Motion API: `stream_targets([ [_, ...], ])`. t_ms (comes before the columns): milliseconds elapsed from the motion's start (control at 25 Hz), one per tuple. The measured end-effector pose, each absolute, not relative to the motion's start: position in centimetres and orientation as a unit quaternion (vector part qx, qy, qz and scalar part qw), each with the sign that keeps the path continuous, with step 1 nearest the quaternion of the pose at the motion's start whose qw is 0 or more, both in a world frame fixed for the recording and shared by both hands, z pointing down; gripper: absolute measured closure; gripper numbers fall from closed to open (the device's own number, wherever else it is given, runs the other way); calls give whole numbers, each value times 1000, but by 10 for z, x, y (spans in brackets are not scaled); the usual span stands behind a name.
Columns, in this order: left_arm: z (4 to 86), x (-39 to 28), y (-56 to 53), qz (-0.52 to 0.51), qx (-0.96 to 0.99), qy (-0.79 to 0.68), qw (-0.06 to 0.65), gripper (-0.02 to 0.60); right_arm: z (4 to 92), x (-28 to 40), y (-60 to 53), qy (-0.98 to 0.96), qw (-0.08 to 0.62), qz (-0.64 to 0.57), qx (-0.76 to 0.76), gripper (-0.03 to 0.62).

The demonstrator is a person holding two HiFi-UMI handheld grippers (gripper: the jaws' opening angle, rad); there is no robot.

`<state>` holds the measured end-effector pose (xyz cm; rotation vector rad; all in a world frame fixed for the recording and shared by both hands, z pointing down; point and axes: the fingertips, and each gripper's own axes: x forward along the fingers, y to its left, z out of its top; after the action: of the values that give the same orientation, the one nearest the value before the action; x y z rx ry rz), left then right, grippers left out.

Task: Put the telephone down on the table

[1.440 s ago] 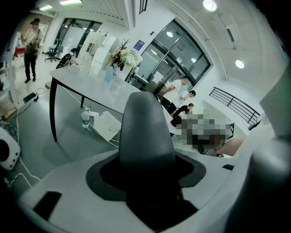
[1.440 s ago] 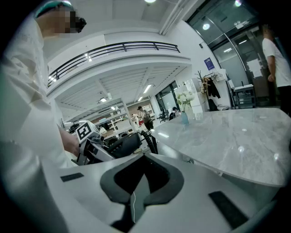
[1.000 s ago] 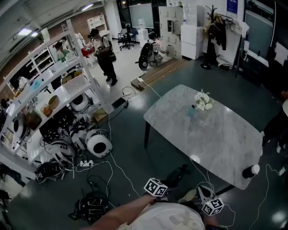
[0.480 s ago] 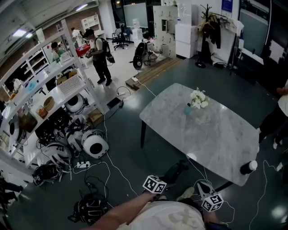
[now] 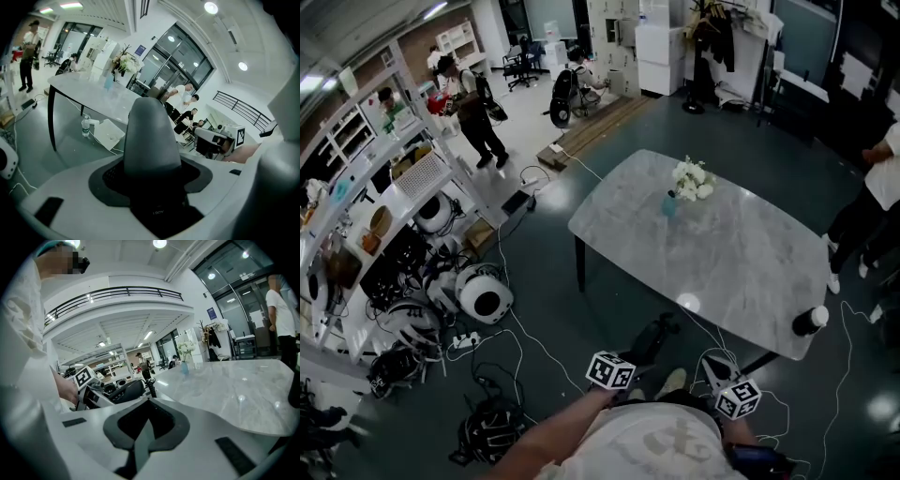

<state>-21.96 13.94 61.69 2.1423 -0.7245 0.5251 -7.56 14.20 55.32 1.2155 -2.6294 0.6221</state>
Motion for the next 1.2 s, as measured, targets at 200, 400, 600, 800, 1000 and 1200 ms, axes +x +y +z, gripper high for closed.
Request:
stream_targets([
  [200, 620, -211, 136, 217, 842, -284, 403, 302, 557, -65, 135, -880, 87, 218, 413, 579],
  [400, 621, -200, 123, 224, 841, -279, 406, 302, 560, -57, 126, -879, 96, 218, 414, 579],
  [600, 622, -179, 112, 231, 841, -270, 408, 302, 563, -39, 112, -875, 93, 220, 420, 579],
  [800, 616, -159, 88, 238, 845, -262, 400, 302, 559, -20, 88, -873, 83, 219, 428, 579],
  [1000, 612, -135, 65, 243, 848, -258, 395, 302, 559, 2, 66, -871, 76, 221, 433, 579],
  [1200, 610, -119, 46, 247, 847, -258, 394, 302, 560, 16, 48, -871, 67, 224, 432, 579],
])
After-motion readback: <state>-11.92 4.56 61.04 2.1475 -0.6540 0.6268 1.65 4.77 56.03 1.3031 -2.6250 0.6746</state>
